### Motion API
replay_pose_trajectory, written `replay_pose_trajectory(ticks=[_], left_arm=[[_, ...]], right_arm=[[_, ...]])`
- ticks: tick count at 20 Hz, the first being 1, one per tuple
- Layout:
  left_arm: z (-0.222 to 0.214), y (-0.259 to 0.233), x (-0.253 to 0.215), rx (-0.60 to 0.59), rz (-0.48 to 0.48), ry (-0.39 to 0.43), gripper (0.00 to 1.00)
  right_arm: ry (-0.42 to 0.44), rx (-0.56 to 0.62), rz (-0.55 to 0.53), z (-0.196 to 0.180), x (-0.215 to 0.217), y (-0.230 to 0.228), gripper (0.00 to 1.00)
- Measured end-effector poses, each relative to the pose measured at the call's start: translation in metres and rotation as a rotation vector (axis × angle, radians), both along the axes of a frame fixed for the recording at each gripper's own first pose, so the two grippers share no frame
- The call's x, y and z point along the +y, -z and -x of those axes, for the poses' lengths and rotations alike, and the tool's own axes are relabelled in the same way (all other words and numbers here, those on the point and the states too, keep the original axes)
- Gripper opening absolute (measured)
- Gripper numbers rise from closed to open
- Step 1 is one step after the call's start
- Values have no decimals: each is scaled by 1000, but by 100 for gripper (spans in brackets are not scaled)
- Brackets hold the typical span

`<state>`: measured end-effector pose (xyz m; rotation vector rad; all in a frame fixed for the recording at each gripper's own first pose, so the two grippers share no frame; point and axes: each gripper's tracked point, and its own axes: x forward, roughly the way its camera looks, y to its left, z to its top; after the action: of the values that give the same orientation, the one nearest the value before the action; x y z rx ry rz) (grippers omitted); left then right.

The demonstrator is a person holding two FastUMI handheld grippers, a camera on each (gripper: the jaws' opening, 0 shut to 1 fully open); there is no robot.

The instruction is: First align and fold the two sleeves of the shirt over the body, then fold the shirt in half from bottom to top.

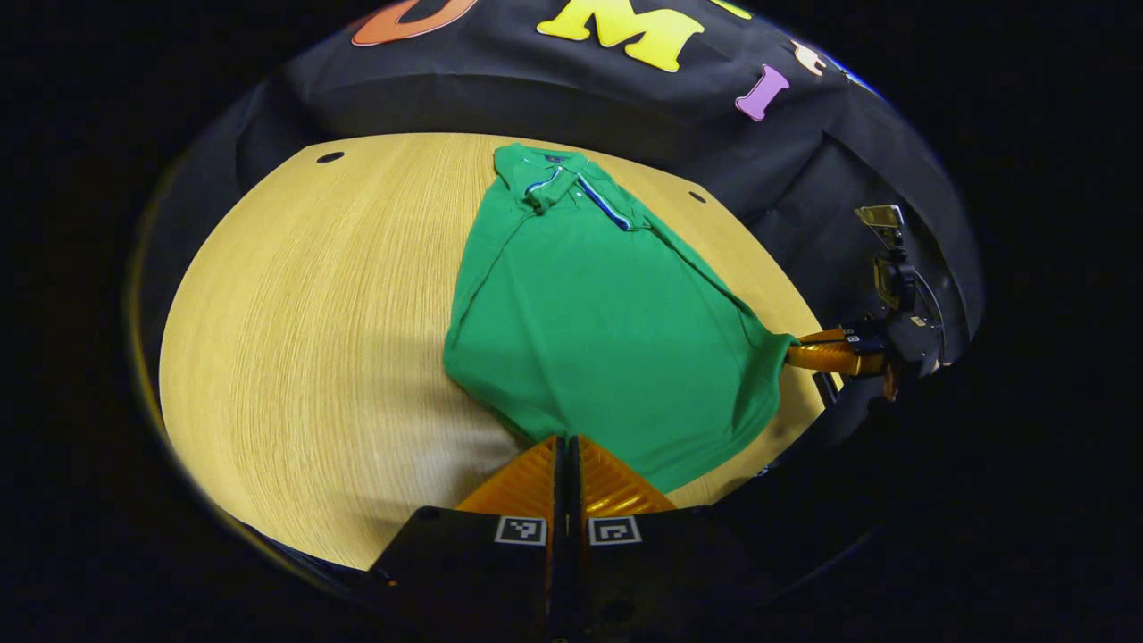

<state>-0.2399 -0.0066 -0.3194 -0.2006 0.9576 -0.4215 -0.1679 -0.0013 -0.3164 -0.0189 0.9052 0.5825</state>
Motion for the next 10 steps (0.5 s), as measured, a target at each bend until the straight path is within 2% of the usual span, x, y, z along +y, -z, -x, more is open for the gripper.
replay_pose_trajectory(ticks=[5,10], left_arm=[[-26,-29,-5,-74,26,14,3],[-68,-54,-11,-142,52,-14,3]], right_arm=[[42,-38,-69,-24,4,-26,1],[52,-98,-113,-60,5,-59,1]])
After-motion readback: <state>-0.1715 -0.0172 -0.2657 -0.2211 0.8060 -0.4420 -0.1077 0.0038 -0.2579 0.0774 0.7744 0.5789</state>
